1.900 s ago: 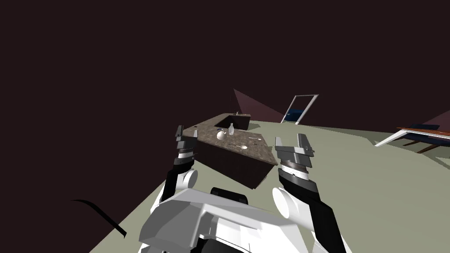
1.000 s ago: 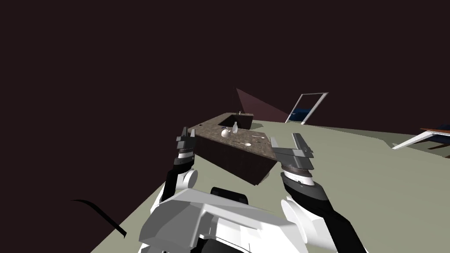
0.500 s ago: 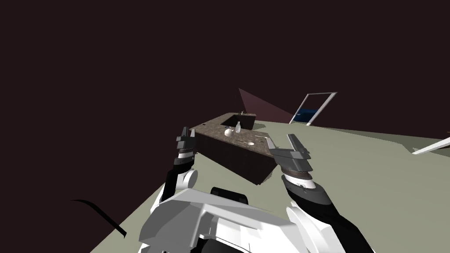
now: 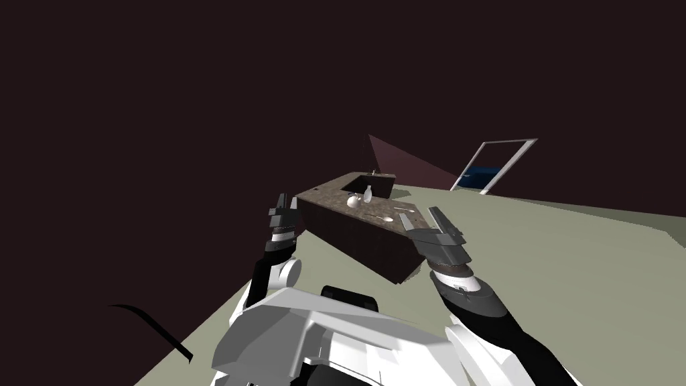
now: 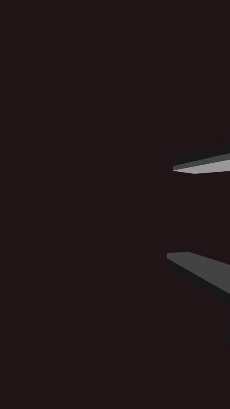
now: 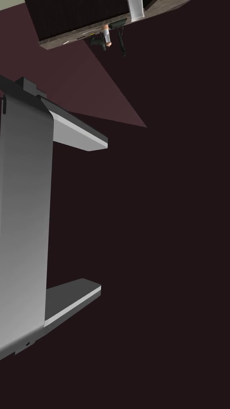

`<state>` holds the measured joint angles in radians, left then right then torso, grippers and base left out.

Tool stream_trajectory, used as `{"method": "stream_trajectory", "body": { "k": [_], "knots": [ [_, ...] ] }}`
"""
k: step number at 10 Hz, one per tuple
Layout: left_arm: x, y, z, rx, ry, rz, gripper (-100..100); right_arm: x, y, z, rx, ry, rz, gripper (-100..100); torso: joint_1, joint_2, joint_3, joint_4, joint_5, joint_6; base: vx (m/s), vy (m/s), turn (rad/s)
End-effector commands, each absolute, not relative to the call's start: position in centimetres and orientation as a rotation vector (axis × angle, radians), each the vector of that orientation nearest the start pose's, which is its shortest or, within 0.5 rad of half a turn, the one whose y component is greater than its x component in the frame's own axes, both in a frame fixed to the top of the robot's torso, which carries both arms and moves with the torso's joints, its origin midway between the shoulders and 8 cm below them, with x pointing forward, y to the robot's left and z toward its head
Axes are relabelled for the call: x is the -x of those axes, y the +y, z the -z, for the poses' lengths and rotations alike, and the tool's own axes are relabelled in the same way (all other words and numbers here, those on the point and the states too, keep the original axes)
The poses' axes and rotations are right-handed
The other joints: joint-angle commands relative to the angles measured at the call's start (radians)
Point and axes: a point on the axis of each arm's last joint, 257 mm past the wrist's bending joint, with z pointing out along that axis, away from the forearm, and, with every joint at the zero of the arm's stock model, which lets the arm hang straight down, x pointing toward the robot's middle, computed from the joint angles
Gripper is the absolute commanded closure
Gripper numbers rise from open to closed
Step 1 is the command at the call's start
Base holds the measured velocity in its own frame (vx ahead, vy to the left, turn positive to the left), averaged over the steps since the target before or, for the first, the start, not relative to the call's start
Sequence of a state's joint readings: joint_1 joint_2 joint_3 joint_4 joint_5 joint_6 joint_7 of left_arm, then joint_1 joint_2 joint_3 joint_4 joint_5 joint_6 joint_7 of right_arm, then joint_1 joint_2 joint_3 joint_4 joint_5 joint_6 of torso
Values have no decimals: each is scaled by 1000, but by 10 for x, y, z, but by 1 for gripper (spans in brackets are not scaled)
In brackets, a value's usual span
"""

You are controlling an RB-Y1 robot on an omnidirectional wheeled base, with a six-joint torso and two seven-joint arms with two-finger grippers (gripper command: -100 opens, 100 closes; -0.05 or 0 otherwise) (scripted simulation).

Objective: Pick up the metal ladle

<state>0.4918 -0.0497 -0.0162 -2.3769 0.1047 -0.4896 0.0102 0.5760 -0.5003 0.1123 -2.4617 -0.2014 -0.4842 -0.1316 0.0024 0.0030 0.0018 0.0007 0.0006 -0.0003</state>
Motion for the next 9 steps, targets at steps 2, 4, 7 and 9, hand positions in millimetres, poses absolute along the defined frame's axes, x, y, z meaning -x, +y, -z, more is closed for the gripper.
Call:
{"method": "stream_trajectory", "body": {
  "k": [2,4,7,9],
  "knots": [
    [-322,288,-67,682,436,1416,0,-307,-188,-42,-471,965,-1735,-100,-1,-1,0,0,0,0,-29,40,87],
    [-322,288,-67,682,436,1416,0,-306,-180,-33,-454,1029,-1746,-100,-1,-2,-1,0,0,0,-15,38,116],
    [-322,288,-67,682,436,1416,0,-305,-171,-21,-425,1118,-1750,-100,-2,-2,-1,-1,-1,1,-6,24,83],
    [-322,288,-67,682,436,1416,0,-304,-167,-17,-403,1156,-1747,-100,-2,-3,-2,-1,0,1,-3,15,34]
  ]
}}
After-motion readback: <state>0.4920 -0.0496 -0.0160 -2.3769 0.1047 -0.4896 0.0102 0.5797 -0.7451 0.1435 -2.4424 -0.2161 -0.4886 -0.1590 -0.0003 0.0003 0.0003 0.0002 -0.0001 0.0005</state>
